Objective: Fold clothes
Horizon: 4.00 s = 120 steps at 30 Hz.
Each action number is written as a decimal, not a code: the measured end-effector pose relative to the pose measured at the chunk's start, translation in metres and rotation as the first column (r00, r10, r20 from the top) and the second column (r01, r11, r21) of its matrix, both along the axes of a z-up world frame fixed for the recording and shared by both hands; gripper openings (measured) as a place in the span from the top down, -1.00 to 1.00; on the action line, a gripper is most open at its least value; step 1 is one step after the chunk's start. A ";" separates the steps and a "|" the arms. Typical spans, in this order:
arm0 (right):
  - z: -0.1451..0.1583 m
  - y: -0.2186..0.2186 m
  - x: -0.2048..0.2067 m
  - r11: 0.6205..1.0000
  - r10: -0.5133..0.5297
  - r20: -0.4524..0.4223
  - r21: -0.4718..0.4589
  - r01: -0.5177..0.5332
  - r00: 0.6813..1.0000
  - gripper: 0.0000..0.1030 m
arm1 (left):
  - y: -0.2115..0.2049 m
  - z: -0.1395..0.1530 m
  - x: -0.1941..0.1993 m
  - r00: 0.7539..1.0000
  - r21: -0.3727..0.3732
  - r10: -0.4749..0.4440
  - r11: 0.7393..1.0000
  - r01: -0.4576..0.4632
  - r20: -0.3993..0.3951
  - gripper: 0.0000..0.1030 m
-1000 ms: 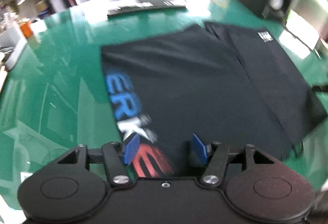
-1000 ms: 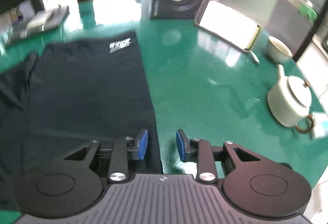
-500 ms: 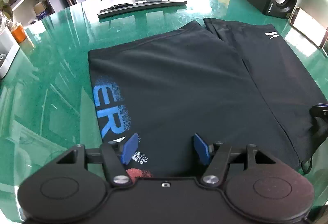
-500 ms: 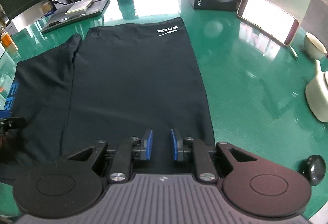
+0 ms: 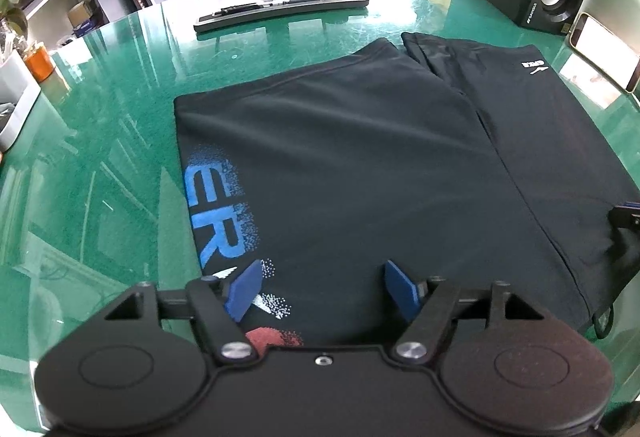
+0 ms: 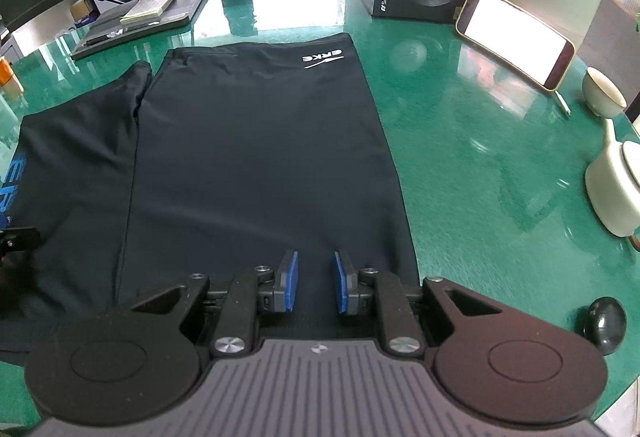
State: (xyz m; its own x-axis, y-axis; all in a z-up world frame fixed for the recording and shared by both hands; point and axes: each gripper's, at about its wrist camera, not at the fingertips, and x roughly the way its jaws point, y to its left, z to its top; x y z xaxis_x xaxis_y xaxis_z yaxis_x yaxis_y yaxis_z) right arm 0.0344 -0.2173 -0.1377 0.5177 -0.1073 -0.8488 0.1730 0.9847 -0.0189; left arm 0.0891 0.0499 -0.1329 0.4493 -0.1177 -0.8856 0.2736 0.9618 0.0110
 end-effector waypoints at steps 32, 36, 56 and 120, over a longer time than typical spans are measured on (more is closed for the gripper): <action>-0.009 -0.086 -0.106 0.788 -0.468 0.175 0.528 0.319 0.867 0.58 | -0.120 0.074 0.097 0.841 -0.022 -0.490 0.861 0.508 0.229 -0.75; -0.023 -0.093 -0.128 0.716 -0.564 0.202 0.603 0.352 0.801 0.23 | -0.183 0.069 0.130 0.721 -0.009 -0.643 0.745 0.667 0.256 -0.74; -0.035 -0.078 -0.139 0.646 -0.697 0.318 0.668 0.371 0.642 0.20 | -0.286 -0.007 0.215 0.567 -0.187 -0.823 0.554 0.811 0.019 -0.46; 0.051 0.109 -0.071 0.848 0.072 0.343 0.473 -0.238 0.937 0.79 | 0.037 0.063 0.152 0.815 -0.369 -0.489 0.729 0.577 0.309 0.86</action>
